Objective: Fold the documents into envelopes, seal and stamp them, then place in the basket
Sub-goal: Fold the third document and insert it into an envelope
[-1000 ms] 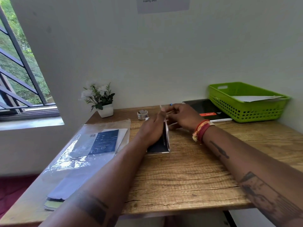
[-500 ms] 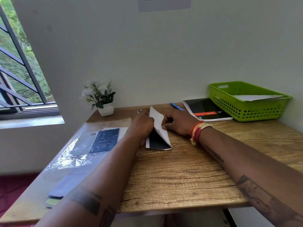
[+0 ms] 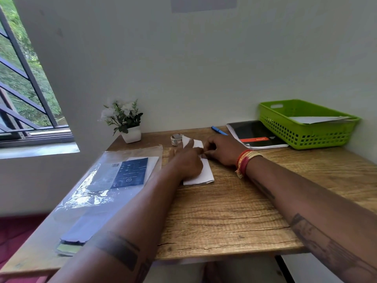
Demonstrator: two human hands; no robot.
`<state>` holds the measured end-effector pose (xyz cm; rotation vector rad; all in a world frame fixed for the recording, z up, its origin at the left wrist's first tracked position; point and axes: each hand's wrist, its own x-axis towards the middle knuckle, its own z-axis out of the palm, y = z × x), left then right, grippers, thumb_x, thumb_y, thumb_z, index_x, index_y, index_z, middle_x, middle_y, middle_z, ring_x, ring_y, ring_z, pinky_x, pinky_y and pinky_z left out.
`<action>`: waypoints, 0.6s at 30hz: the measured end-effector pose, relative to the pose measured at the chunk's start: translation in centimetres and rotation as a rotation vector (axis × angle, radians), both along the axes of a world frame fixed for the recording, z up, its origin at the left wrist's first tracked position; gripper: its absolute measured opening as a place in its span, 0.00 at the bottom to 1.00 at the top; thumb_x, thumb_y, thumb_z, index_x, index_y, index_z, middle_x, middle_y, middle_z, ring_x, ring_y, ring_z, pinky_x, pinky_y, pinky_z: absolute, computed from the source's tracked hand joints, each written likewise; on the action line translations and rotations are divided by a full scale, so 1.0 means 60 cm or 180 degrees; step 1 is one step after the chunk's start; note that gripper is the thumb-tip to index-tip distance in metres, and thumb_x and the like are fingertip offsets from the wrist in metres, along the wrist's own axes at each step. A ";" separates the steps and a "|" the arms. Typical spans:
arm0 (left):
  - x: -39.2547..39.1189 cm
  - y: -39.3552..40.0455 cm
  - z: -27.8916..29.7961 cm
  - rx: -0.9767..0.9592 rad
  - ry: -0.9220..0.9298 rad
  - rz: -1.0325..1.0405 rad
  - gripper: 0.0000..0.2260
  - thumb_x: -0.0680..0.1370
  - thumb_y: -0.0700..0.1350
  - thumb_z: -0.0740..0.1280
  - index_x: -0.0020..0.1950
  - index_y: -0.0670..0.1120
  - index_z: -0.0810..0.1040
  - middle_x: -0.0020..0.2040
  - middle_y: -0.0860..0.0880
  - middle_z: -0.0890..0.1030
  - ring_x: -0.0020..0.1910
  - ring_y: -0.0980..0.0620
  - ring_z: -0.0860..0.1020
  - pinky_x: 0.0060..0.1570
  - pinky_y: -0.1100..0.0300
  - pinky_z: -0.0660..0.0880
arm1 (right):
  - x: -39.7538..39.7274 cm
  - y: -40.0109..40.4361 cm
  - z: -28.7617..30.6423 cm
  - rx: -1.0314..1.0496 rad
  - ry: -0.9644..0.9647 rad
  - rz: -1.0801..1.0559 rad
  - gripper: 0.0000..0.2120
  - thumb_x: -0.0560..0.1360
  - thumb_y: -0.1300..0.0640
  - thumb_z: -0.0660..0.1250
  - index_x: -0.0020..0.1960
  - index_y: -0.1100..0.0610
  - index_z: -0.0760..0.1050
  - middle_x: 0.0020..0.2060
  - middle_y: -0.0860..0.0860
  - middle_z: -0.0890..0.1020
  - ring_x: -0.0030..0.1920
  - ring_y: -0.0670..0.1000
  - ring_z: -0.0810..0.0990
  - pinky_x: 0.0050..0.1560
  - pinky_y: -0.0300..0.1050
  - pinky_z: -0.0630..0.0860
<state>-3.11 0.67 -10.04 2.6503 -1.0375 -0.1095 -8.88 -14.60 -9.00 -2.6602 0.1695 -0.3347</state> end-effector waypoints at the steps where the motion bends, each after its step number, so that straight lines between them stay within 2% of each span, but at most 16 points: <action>1: 0.000 -0.001 -0.001 0.0104 0.0018 0.0030 0.24 0.84 0.45 0.54 0.80 0.58 0.62 0.84 0.50 0.48 0.82 0.43 0.39 0.77 0.38 0.37 | 0.001 -0.001 -0.001 0.0089 -0.0020 -0.0049 0.05 0.76 0.51 0.72 0.50 0.52 0.81 0.48 0.45 0.81 0.49 0.45 0.78 0.46 0.37 0.71; 3: -0.002 -0.002 -0.001 0.0273 0.0045 0.0044 0.24 0.84 0.46 0.52 0.81 0.59 0.58 0.84 0.51 0.49 0.82 0.43 0.40 0.76 0.38 0.37 | 0.001 -0.001 0.001 0.0200 0.0038 -0.0113 0.06 0.75 0.52 0.73 0.50 0.52 0.81 0.47 0.45 0.82 0.49 0.45 0.78 0.47 0.38 0.73; 7: -0.001 -0.001 0.002 0.0419 0.0121 0.0020 0.24 0.85 0.47 0.52 0.82 0.57 0.55 0.84 0.51 0.48 0.82 0.42 0.46 0.78 0.37 0.44 | -0.006 0.002 0.017 0.0095 0.0421 -0.0109 0.10 0.75 0.47 0.74 0.51 0.52 0.79 0.48 0.46 0.82 0.50 0.47 0.79 0.49 0.42 0.75; 11: -0.003 -0.002 0.002 0.0491 0.0097 0.0043 0.24 0.86 0.48 0.53 0.82 0.57 0.54 0.84 0.50 0.48 0.82 0.42 0.46 0.78 0.38 0.45 | -0.025 0.005 0.036 0.0048 0.0723 0.0041 0.13 0.75 0.46 0.73 0.53 0.55 0.80 0.48 0.49 0.83 0.47 0.46 0.78 0.41 0.39 0.72; 18: 0.004 -0.003 -0.001 0.0537 0.0047 0.0020 0.25 0.85 0.48 0.52 0.82 0.58 0.53 0.84 0.50 0.48 0.82 0.42 0.46 0.78 0.37 0.46 | -0.042 0.015 0.058 -0.0201 0.1394 0.0307 0.15 0.76 0.44 0.71 0.56 0.54 0.80 0.51 0.51 0.82 0.48 0.47 0.77 0.46 0.40 0.72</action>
